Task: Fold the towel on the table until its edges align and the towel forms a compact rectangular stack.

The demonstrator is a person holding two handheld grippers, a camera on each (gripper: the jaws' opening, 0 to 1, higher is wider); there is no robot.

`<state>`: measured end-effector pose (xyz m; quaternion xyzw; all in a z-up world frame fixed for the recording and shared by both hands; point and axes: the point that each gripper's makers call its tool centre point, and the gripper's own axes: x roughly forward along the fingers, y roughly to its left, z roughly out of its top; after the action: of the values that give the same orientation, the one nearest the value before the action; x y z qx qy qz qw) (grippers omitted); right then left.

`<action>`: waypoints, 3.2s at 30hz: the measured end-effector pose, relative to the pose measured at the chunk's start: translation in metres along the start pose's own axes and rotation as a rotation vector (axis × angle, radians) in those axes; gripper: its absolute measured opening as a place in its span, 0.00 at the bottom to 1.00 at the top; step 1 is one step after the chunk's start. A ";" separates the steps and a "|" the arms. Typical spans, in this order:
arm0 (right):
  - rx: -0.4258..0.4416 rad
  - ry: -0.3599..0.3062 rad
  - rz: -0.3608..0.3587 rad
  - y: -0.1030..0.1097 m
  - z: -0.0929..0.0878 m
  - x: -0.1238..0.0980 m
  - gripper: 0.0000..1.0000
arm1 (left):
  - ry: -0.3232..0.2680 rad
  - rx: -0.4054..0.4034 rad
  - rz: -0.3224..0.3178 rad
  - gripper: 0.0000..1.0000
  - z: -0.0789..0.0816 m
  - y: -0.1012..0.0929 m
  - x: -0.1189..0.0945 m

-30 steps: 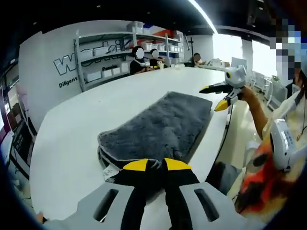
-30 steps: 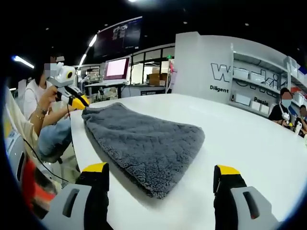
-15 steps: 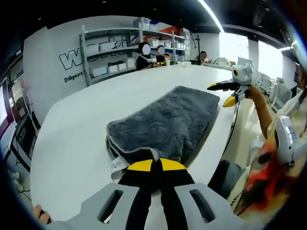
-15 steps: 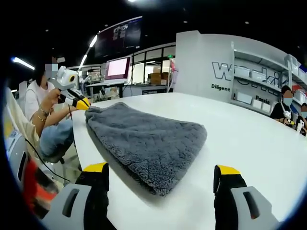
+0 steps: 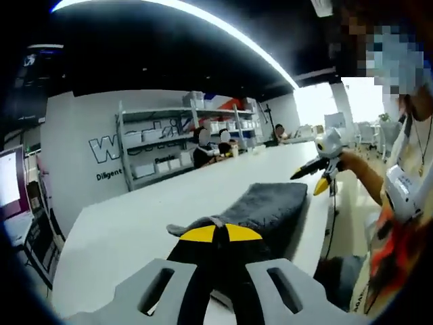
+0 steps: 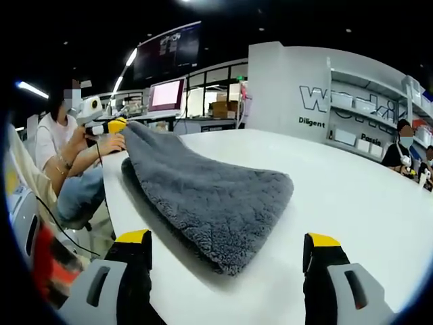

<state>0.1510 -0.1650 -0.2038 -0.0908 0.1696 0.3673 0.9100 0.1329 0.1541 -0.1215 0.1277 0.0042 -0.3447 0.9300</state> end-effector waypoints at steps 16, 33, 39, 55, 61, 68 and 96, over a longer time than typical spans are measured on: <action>-0.023 0.034 0.011 0.005 -0.005 0.003 0.94 | 0.067 -0.218 -0.010 0.03 -0.065 -0.003 -0.011; -0.039 0.032 0.025 0.007 -0.002 0.000 0.94 | 0.143 -0.288 0.045 0.07 -0.080 0.003 -0.002; -0.034 0.030 0.029 0.007 -0.002 -0.002 0.94 | 0.059 -0.315 0.054 0.32 -0.057 0.002 -0.006; -0.038 0.031 0.020 0.008 -0.003 -0.004 0.93 | 0.016 -0.318 -0.011 0.22 -0.032 0.005 0.027; -0.036 0.039 0.015 0.007 -0.006 -0.004 0.93 | 0.135 -0.336 -0.088 0.28 -0.058 -0.008 0.040; -0.037 0.050 0.018 0.008 -0.009 -0.002 0.93 | 0.209 -0.326 -0.058 0.39 -0.084 -0.010 0.037; 0.024 0.021 0.049 0.012 0.000 -0.001 0.97 | 0.053 -0.407 -0.138 0.95 -0.050 -0.029 0.019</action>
<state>0.1415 -0.1574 -0.2041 -0.0794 0.1856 0.3865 0.8999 0.1325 0.1327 -0.1787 -0.0544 0.1070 -0.3963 0.9103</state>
